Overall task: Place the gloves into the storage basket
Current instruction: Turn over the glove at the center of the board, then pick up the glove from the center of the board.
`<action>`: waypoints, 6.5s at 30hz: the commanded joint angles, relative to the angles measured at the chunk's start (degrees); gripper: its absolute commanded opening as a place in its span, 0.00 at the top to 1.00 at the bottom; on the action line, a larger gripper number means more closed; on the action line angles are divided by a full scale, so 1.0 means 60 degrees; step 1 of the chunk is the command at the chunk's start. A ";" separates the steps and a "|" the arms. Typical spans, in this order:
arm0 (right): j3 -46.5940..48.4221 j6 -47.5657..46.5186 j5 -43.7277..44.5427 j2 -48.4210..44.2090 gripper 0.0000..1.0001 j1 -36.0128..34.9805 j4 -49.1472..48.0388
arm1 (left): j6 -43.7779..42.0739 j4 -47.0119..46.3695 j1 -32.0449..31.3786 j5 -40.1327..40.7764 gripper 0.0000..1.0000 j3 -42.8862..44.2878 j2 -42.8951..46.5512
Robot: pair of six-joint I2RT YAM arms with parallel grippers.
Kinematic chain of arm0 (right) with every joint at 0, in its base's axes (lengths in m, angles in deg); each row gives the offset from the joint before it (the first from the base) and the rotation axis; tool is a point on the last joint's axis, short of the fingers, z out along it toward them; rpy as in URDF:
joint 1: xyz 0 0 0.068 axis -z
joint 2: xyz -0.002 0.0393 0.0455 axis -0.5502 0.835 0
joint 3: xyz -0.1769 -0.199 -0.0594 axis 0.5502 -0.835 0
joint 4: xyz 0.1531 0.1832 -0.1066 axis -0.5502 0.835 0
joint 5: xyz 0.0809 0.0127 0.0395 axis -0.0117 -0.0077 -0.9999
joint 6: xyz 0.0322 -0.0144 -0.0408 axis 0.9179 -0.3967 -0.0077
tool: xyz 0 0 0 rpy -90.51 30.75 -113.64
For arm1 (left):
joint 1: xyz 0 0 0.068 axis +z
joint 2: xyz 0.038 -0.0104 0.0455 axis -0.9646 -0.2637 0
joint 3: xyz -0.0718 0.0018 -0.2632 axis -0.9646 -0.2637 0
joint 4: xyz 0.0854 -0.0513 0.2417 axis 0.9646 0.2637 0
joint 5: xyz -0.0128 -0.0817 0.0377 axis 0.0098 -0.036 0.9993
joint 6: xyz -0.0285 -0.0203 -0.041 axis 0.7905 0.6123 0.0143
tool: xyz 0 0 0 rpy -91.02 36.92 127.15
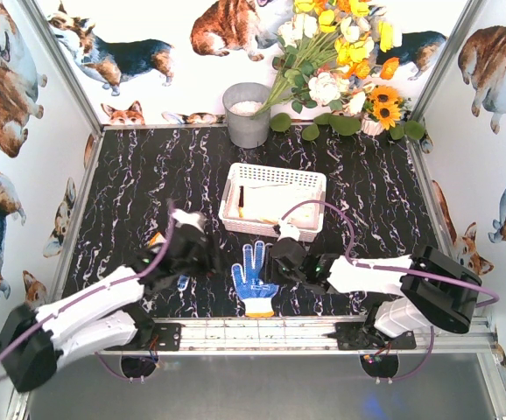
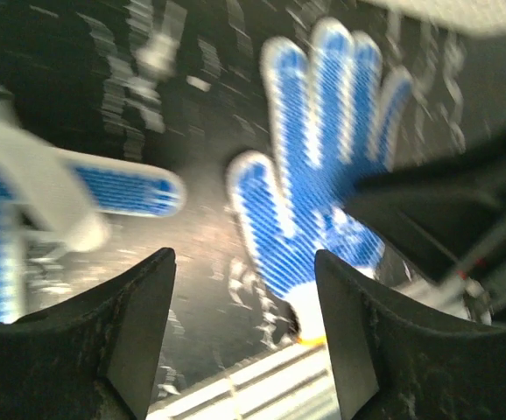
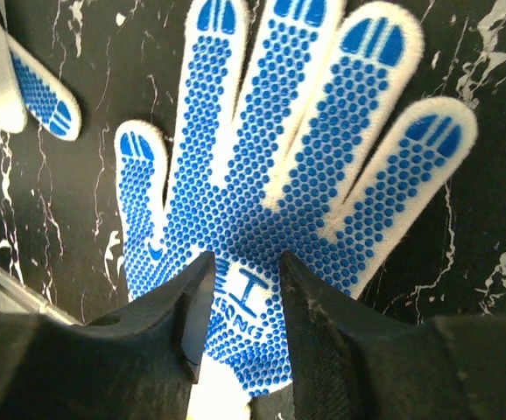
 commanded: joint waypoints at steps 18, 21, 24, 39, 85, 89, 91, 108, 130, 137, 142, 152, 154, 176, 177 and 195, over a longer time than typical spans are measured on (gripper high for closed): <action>-0.0347 -0.0796 -0.0748 -0.4573 0.37 0.0035 0.2109 | -0.1862 0.1857 0.6359 0.2160 0.30 0.1667 -0.2386; -0.0442 -0.0756 -0.0653 -0.4881 0.37 0.0029 0.2242 | -0.2058 0.1252 0.6494 0.1727 0.37 0.1443 -0.2834; -0.0424 -0.0770 -0.0557 -0.5096 0.33 0.0028 0.2382 | -0.2089 0.1146 0.6509 0.1543 0.52 0.1422 -0.2888; 0.0283 -0.0969 -0.0799 -0.5111 0.34 0.0042 0.2505 | -0.3090 0.2022 0.6532 0.2146 0.82 0.1737 -0.0559; 0.2261 -0.1054 -0.2223 -0.4418 0.18 0.0236 0.1848 | -0.3365 0.0319 0.5259 -0.4107 1.00 0.2821 0.0800; 0.2669 -0.1123 -0.2567 -0.4385 0.16 0.0771 0.1950 | -0.3289 0.0037 0.3769 -0.4271 1.00 0.2968 0.0897; 0.2809 -0.1106 -0.2639 -0.4437 0.15 0.1044 0.2105 | -0.3266 0.0005 0.3190 -0.4217 1.00 0.3035 0.0917; 0.2793 0.0001 -0.4175 -0.4404 0.23 0.1697 0.1240 | -0.2963 -0.1576 0.0438 -0.4960 1.00 0.2799 0.0057; 0.2367 0.0728 -0.3622 -0.4976 1.00 0.2028 0.1847 | -0.3018 -0.1793 0.0105 -0.3790 0.72 0.2615 0.0478; 0.2972 0.0954 -0.1553 -0.5536 1.00 0.2122 0.3832 | -0.3413 -0.0598 0.0097 -0.2050 0.35 0.3301 0.0771; 0.4494 0.1122 0.0388 -0.5105 1.00 0.2122 0.6188 | -0.3533 -0.0423 -0.0057 -0.1142 0.33 0.3517 0.0581; 0.7161 0.3949 0.3137 -0.3503 1.00 0.2122 0.9990 | -0.3746 -0.1975 -0.1907 0.0585 0.31 0.4026 -0.0449; 0.7385 0.4666 0.3225 -0.3239 1.00 0.2122 1.0370 | -0.3734 -0.2520 -0.2301 0.0922 0.31 0.4029 -0.0826; 0.7884 0.7041 0.2910 -0.2696 1.00 0.2123 1.0416 | -0.3658 -0.4889 -0.3550 0.2654 0.08 0.4864 -0.4118; 0.7873 0.7046 0.2900 -0.2720 1.00 0.2122 1.0405 | -0.3683 -0.4775 -0.3564 0.2865 0.08 0.4983 -0.4256; 0.6513 0.5386 0.3058 -0.3459 0.88 0.2122 0.9212 | -0.3749 -0.3783 -0.3602 0.3393 1.00 0.4620 -0.3651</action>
